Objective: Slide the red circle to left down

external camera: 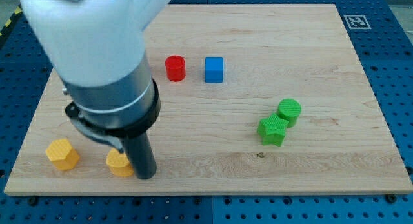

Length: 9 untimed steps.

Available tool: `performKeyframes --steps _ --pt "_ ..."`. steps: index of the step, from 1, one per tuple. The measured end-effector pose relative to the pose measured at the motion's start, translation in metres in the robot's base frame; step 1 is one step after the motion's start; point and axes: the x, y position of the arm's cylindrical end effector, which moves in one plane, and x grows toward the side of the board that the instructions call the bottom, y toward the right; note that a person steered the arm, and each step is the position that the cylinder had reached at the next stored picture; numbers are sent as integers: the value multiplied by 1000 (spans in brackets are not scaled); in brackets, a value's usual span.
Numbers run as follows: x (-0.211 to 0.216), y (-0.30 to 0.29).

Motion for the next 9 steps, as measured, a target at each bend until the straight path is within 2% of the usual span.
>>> performKeyframes --steps 1,3,4,5,6,7,8,9 --pt "3 -4" --pt "-15 -48" --pt "-38 -26" --pt "-95 7" --pt "-122 51" --pt "-123 141" --pt "-160 209" --pt "-231 239"
